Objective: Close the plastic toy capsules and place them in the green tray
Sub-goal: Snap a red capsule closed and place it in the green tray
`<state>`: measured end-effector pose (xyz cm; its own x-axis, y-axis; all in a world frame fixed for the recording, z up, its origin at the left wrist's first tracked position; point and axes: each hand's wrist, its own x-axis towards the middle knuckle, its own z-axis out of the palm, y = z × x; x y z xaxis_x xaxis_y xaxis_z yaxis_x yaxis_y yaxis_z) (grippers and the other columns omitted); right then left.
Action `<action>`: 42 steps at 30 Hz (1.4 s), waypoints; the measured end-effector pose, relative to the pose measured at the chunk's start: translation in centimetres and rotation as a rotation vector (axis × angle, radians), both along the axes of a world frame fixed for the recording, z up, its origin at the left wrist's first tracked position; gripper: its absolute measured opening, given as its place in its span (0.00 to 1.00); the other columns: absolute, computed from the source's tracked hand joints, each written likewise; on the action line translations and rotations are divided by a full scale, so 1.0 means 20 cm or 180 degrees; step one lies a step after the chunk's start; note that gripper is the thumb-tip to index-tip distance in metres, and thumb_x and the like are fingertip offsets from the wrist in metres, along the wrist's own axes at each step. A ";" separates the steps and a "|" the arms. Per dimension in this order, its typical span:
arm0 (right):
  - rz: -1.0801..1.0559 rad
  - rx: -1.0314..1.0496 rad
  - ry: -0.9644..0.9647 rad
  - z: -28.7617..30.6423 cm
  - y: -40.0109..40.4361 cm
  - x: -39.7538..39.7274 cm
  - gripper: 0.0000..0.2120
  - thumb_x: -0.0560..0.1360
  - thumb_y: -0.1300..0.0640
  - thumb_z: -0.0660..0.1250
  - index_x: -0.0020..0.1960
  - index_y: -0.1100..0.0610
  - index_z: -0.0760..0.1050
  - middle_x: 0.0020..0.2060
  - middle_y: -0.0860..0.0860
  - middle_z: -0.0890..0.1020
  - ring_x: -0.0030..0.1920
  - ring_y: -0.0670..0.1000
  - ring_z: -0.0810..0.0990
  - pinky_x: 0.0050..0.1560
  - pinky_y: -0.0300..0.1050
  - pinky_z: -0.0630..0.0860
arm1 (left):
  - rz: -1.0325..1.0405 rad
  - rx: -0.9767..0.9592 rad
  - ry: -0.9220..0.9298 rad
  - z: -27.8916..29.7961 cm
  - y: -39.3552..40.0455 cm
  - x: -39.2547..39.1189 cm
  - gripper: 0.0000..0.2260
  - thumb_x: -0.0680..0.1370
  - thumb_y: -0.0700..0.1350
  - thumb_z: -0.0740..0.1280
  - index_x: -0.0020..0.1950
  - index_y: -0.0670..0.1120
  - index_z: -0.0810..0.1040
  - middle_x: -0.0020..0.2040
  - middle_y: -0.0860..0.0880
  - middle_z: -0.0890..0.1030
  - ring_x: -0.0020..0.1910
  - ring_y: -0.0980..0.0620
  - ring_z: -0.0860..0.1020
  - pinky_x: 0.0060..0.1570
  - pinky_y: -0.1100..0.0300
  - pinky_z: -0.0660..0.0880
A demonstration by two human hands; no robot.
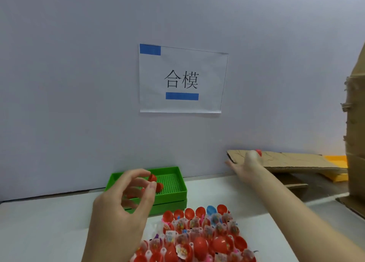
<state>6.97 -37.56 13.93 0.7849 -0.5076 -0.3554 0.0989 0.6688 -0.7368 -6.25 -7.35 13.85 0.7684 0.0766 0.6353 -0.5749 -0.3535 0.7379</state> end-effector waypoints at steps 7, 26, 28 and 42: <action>0.1400 -0.1771 0.0466 -0.30 0.23 -0.24 0.10 0.81 0.64 0.57 0.57 0.66 0.76 0.44 0.61 0.85 0.44 0.56 0.86 0.39 0.41 0.81 | 0.0279 0.0272 0.0170 -0.04 0.12 0.07 0.06 0.76 0.45 0.70 0.43 0.57 0.80 0.39 0.64 0.82 0.43 0.64 0.80 0.38 0.69 0.76; 0.2609 -0.5933 -0.0099 -0.32 0.64 -0.21 0.11 0.78 0.55 0.67 0.59 0.55 0.82 0.49 0.48 0.83 0.45 0.46 0.79 0.42 0.30 0.70 | -0.0445 0.2167 0.1773 -0.22 0.24 0.14 0.08 0.81 0.54 0.62 0.59 0.61 0.75 0.49 0.61 0.77 0.47 0.63 0.78 0.49 0.65 0.77; 0.2787 -0.6112 0.0037 -0.33 0.67 -0.17 0.13 0.78 0.54 0.68 0.62 0.55 0.80 0.48 0.48 0.81 0.44 0.47 0.78 0.43 0.36 0.72 | -0.0423 0.2126 0.1742 -0.21 0.25 0.14 0.08 0.81 0.54 0.62 0.59 0.61 0.75 0.50 0.61 0.77 0.48 0.62 0.77 0.50 0.64 0.77; 0.3710 -0.6502 0.0098 -0.30 0.68 -0.08 0.12 0.77 0.54 0.70 0.60 0.51 0.82 0.39 0.41 0.82 0.36 0.41 0.79 0.37 0.35 0.75 | -0.0429 0.2037 0.1626 -0.21 0.25 0.14 0.10 0.80 0.60 0.62 0.58 0.60 0.76 0.49 0.62 0.78 0.48 0.63 0.77 0.49 0.64 0.77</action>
